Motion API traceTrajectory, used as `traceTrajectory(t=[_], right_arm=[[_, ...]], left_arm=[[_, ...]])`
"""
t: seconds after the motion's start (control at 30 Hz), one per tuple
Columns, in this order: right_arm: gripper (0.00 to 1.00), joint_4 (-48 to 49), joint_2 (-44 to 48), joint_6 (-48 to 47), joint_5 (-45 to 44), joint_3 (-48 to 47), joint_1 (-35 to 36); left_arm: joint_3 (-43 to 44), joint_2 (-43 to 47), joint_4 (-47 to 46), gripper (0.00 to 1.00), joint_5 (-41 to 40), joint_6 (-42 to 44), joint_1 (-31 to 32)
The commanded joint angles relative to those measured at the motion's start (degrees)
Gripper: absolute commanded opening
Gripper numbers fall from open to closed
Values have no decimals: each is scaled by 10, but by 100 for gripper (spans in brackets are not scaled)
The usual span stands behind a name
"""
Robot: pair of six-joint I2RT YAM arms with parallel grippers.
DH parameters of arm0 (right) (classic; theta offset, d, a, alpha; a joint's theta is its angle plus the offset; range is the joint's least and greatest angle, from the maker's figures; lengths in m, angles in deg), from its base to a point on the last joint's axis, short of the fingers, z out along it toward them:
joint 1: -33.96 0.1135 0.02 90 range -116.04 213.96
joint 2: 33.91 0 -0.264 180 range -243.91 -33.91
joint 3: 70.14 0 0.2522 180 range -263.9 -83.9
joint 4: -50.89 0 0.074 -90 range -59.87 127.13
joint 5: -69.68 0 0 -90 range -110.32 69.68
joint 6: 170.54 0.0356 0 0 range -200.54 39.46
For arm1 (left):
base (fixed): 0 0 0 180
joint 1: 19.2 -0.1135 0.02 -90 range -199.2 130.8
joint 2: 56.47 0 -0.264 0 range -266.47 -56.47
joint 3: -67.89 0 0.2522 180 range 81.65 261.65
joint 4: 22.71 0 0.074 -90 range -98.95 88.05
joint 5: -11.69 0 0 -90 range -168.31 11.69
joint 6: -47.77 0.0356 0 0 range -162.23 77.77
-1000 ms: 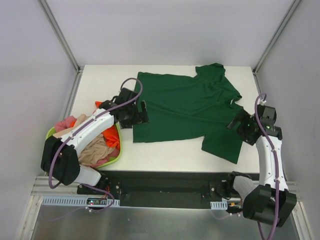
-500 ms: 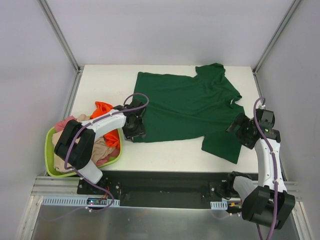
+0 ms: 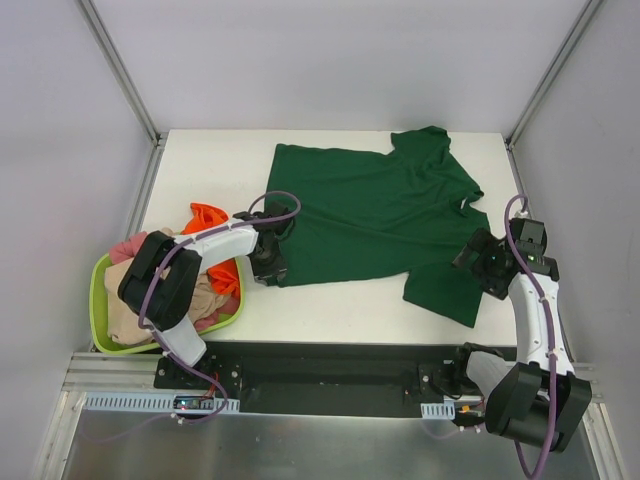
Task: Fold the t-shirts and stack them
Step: Grap the side of the flattened tshirt closest away from the robot with both arms
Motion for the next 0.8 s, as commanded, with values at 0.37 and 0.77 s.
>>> traceTrajectory(t=[0.37,0.77], right_arm=[[98,-101,39,30,-68,16,-3],[74,55,-15,102,-33,150,-3]], left_arm=[[12,-22,5,0,-19,11,7],[10,-8,2,0,-18,16,7]])
